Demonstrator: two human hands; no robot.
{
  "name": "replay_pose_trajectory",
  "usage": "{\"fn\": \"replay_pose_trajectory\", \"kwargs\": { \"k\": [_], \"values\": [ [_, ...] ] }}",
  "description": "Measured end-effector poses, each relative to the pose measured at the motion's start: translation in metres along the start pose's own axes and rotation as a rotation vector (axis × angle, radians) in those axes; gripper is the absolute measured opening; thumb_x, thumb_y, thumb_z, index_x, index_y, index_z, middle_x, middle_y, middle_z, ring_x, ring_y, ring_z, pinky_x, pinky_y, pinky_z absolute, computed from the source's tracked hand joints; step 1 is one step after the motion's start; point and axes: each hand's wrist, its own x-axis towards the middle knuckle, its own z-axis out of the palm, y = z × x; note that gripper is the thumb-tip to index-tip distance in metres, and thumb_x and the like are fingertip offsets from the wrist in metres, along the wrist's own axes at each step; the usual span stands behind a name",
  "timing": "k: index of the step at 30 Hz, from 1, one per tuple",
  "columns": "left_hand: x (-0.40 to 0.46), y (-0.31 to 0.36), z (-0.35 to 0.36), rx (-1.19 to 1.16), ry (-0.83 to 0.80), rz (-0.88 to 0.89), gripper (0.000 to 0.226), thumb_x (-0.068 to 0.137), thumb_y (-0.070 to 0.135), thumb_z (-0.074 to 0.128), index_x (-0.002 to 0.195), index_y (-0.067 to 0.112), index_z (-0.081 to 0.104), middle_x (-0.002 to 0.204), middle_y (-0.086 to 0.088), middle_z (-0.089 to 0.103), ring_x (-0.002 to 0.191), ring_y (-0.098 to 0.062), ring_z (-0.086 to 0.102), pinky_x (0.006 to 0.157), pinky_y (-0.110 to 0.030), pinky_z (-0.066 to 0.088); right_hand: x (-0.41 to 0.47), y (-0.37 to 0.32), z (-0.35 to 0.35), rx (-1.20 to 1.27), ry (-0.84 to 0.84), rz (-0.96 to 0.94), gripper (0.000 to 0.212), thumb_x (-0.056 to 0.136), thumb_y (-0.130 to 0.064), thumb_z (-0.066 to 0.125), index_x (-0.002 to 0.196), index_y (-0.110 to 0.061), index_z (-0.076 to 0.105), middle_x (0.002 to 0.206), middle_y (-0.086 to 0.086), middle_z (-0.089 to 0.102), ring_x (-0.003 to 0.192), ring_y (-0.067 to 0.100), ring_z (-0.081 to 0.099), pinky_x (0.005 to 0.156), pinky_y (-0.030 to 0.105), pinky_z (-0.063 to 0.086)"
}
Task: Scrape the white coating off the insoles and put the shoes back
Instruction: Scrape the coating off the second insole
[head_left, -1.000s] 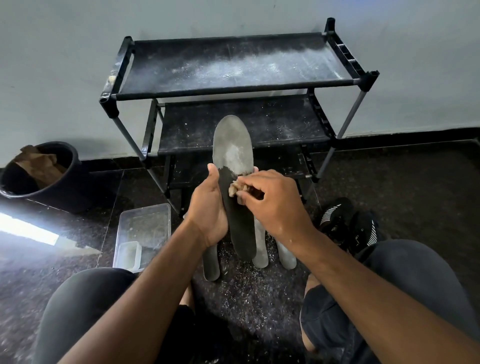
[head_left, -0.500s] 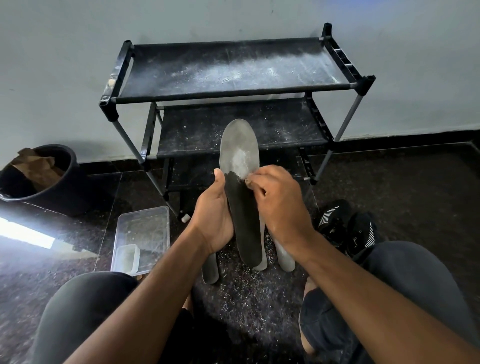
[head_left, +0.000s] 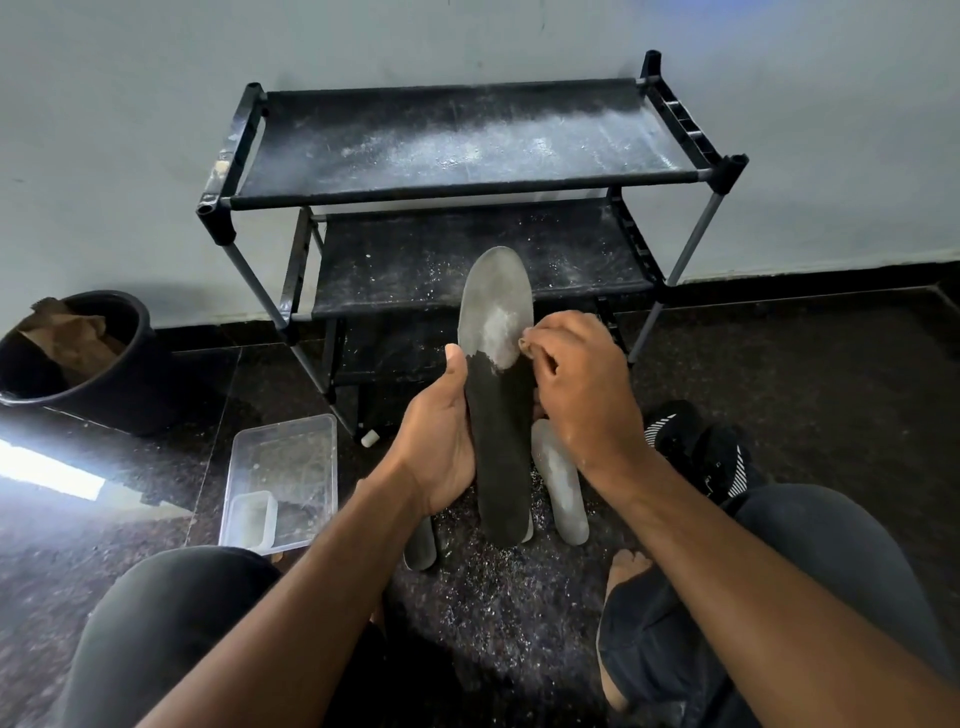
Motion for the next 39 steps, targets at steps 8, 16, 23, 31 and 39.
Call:
{"fn": "replay_pose_trajectory", "kwargs": {
  "k": [8,16,23,31,39],
  "values": [
    [-0.003,0.018,-0.009,0.057,0.039,0.048,0.067,0.111,0.051,0.024,0.141,0.001,0.057,0.128,-0.018,0.069,0.118,-0.028,0.068,0.099,-0.039,0.053,-0.014,-0.016,0.011,0.179,-0.173,-0.043,0.013,0.085,0.000,0.072,0.096,-0.002,0.077,0.096,0.006,0.069,0.095,0.019,0.063,0.089,0.028,0.051],
    [0.001,0.017,-0.011,0.078,0.091,-0.013,0.098,0.097,0.079,0.024,0.141,-0.002,0.057,0.137,-0.023,0.065,0.128,-0.033,0.064,0.108,-0.045,0.050,-0.019,-0.017,0.012,0.204,-0.334,-0.161,0.011,0.084,-0.001,0.073,0.093,-0.004,0.078,0.095,0.004,0.069,0.093,0.017,0.063,0.091,0.031,0.051],
    [0.000,0.014,-0.006,0.063,0.068,0.004,0.088,0.102,0.072,0.020,0.143,0.002,0.055,0.136,-0.023,0.065,0.128,-0.034,0.064,0.104,-0.048,0.054,-0.010,-0.013,0.006,0.106,-0.171,-0.108,0.010,0.089,-0.001,0.069,0.097,-0.002,0.076,0.098,0.005,0.066,0.095,0.014,0.059,0.089,0.014,0.046],
    [-0.003,0.011,-0.004,0.025,-0.012,-0.038,0.087,0.103,0.071,0.021,0.144,0.002,0.054,0.138,-0.025,0.063,0.128,-0.035,0.063,0.101,-0.049,0.054,-0.010,-0.010,0.005,0.075,-0.159,-0.146,0.011,0.089,-0.001,0.069,0.099,0.000,0.075,0.098,0.005,0.065,0.094,0.016,0.058,0.087,0.021,0.048],
    [0.000,0.016,-0.012,0.015,0.008,-0.028,0.085,0.105,0.067,0.024,0.143,-0.003,0.054,0.141,-0.024,0.061,0.133,-0.033,0.059,0.115,-0.045,0.043,-0.026,-0.022,0.014,0.115,-0.255,-0.224,0.016,0.087,0.002,0.067,0.101,0.000,0.075,0.101,0.007,0.066,0.099,0.019,0.059,0.101,0.035,0.047]
  ]
}}
